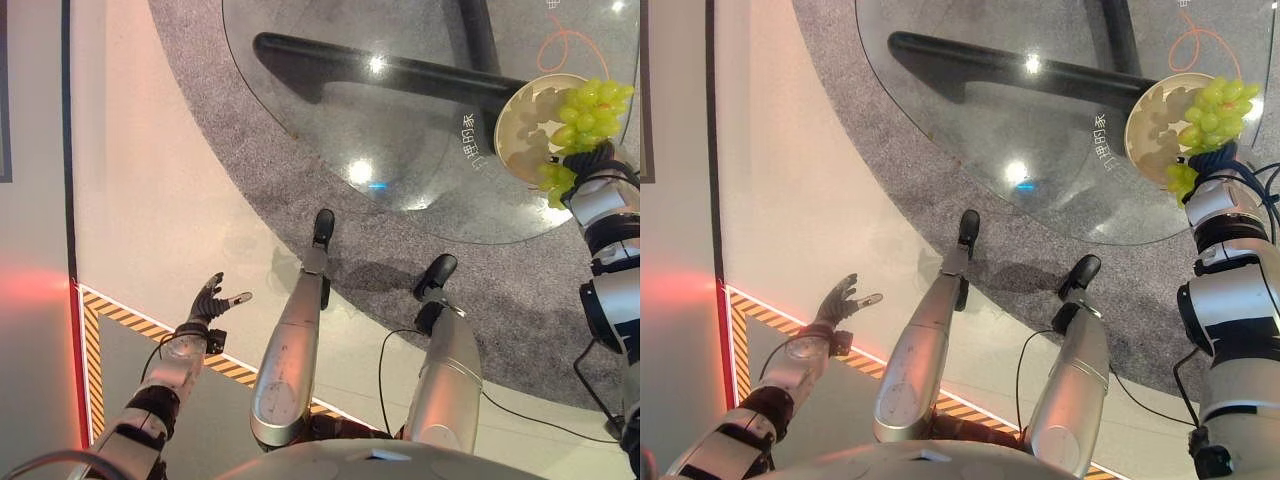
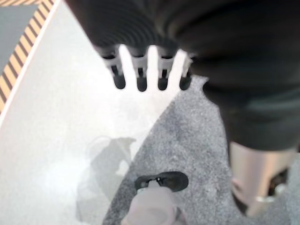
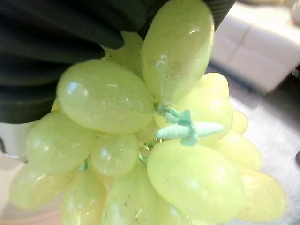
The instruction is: Pick up fruits into the plate
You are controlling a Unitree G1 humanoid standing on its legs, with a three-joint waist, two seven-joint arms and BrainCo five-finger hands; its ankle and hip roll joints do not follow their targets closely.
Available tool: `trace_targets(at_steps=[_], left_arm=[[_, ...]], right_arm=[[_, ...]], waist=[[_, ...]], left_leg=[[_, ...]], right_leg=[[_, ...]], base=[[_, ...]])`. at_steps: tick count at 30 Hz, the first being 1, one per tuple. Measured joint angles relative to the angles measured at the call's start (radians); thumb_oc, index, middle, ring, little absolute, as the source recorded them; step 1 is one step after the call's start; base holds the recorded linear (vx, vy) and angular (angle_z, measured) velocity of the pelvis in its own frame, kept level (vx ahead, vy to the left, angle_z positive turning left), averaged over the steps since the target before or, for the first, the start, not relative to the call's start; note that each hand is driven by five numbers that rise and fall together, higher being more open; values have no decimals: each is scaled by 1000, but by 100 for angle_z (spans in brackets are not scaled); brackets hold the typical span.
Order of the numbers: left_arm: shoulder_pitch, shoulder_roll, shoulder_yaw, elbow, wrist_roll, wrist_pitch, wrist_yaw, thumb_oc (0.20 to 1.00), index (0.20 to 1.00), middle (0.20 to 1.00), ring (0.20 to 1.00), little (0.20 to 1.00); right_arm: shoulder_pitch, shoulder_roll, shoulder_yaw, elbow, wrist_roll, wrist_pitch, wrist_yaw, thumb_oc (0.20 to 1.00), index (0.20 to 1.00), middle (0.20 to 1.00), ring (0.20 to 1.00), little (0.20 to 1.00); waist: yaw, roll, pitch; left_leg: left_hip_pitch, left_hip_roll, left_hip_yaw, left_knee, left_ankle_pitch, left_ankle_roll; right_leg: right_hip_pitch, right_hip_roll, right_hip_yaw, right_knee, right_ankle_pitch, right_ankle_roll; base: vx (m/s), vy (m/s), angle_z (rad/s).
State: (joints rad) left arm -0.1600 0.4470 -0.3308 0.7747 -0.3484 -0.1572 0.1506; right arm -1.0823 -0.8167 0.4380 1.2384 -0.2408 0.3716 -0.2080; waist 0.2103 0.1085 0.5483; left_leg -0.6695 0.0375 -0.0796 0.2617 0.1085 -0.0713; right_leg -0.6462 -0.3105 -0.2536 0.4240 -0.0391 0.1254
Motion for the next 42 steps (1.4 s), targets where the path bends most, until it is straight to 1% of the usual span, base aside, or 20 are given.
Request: trace_targets(at_steps=[1,2,3,4,5,9,10,11,13,14,18,22,25,28,32,34,35,37,40,42], left_arm=[[5,0,-9,-7,-7,1,0,1000,1000,1000,1000,1000],[8,0,-11,-7,-8,-1,0,1000,1000,1000,1000,1000],[16,0,-11,-15,-14,-1,0,1000,1000,1000,1000,1000],[25,0,-11,-15,-19,-2,1,1000,1000,1000,1000,1000],[29,0,-11,-15,-23,-2,1,1000,1000,1000,1000,1000],[40,0,-12,-15,-25,-1,0,1000,1000,1000,1000,1000],[41,0,-9,-17,-26,-1,1,1000,1000,1000,1000,1000],[40,0,-9,-16,-26,0,1,1000,1000,1000,1000,1000],[42,-1,-9,-14,-29,-1,3,1000,1000,1000,1000,1000],[43,-1,-7,-14,-30,-1,3,1000,1000,1000,1000,1000],[43,-1,-7,-15,-44,-4,18,1000,1000,1000,1000,1000],[42,-1,-7,-14,-44,-2,32,1000,1000,1000,1000,1000],[42,-1,-5,-11,-44,-2,59,1000,1000,1000,1000,1000],[41,-2,0,-1,-43,-3,61,1000,1000,1000,1000,1000],[40,-4,24,29,-42,-6,59,1000,1000,1000,1000,1000],[24,-5,27,46,-42,-3,58,1000,1000,1000,1000,1000],[21,-5,31,54,-42,-5,58,1000,1000,1000,1000,1000],[11,-7,47,59,-42,-6,57,1000,1000,1000,1000,1000],[-20,-8,79,85,-30,2,54,1000,1000,1000,1000,1000],[-28,-11,92,113,11,13,37,1000,1000,1000,1000,1000]], right_arm=[[-1,-6,5,11,-20,7,-22,413,413,413,413,413],[-2,-9,5,14,-30,10,-34,354,354,354,354,354],[-3,-16,14,16,-51,14,-56,200,200,200,200,200],[-5,-21,14,13,-74,14,-77,200,200,200,200,200],[-10,-24,15,12,-82,13,-92,1000,1000,1000,1000,1000],[-27,-40,23,-23,-104,3,-198,1000,1000,1000,1000,1000],[-35,-49,36,-37,-105,-10,-228,1000,1000,1000,1000,1000],[-41,-51,41,-43,-108,-26,-256,1000,1000,1000,1000,1000],[-44,-54,48,-66,-138,-62,-297,1000,1000,1000,1000,1000],[-45,-58,51,-77,-144,-72,-308,1000,1000,1000,1000,1000],[-55,-79,62,-149,-188,-199,-393,1000,1000,1000,1000,1000],[-55,-84,83,-209,-212,-302,-428,1000,1000,1000,1000,1000],[-24,-84,85,-246,-212,-359,-458,1000,1000,1000,1000,1000],[25,-83,83,-282,-211,-401,-485,1000,1000,1000,1000,1000],[121,-64,75,-349,-208,-443,-489,1000,1000,1000,1000,1000],[237,-19,27,-411,-205,-472,-482,1000,1000,1000,1000,1000],[279,6,25,-419,-205,-487,-470,1000,1000,1000,1000,1000],[352,57,7,-437,-211,-509,-432,1000,1000,1000,1000,1000],[522,137,8,-477,-233,-555,-342,1000,1000,1000,1000,1000],[606,179,-6,-498,-233,-560,-292,1000,1000,1000,1000,1000]], waist=[[1,4,-1],[5,5,-1],[3,9,1],[4,9,1],[3,9,1],[-1,14,0],[-4,15,0],[-4,16,-1],[-2,16,-1],[-5,16,-1],[-10,16,0],[-15,16,0],[-16,15,0],[-19,14,-1],[-38,10,-1],[-51,-3,-1],[-59,-11,-1],[-75,-27,-1],[-89,-66,-4],[-101,-84,-9]], left_leg=[[-5,-2,1,3,5,7],[-10,-4,2,4,17,6],[-13,-5,3,9,11,7],[-14,-7,7,10,11,7],[-15,-7,9,10,11,7],[-29,-5,8,15,14,5],[-36,-5,8,15,3,5],[-39,-4,8,15,9,6],[-40,-4,7,17,12,4],[-38,-3,7,17,2,3],[-40,-3,8,24,4,4],[-28,-3,6,26,3,5],[-9,-3,-1,28,2,5],[12,-1,-6,28,0,6],[58,-1,-7,23,-5,12],[122,-1,-4,-6,-6,14],[155,0,0,-19,-7,14],[213,1,9,-49,-6,15],[329,15,29,-102,-6,13],[386,22,33,-141,-4,8]], right_leg=[[-6,-2,4,3,0,1],[-12,-1,9,5,1,-1],[-17,-4,10,11,-1,1],[-23,-4,19,12,-1,2],[-27,-4,21,13,-1,2],[-38,-1,21,14,6,-7],[-46,-2,22,17,1,0],[-49,-1,21,16,0,0],[-49,1,22,15,7,-4],[-48,1,22,15,-1,-4],[-43,2,22,11,6,-6],[-27,3,19,9,6,-6],[1,4,10,4,6,-6],[35,9,4,-14,4,-10],[96,18,4,-46,6,-12],[162,25,8,-84,15,-8],[193,27,9,-103,15,-8],[248,31,15,-134,23,7],[361,48,18,-205,36,12],[418,59,12,-246,44,16]], base=[[-12,48,0],[-13,43,0],[-9,31,-4],[-13,39,-6],[-6,35,-6],[-25,33,-1],[71,-6,-1],[-88,43,0],[-90,42,0],[0,0,0],[0,0,0],[-6,-13,1],[-17,-36,4],[-24,0,4],[-26,12,2],[-39,43,-2],[-12,43,-6],[13,21,-9],[59,-21,-14],[74,-21,-8]])
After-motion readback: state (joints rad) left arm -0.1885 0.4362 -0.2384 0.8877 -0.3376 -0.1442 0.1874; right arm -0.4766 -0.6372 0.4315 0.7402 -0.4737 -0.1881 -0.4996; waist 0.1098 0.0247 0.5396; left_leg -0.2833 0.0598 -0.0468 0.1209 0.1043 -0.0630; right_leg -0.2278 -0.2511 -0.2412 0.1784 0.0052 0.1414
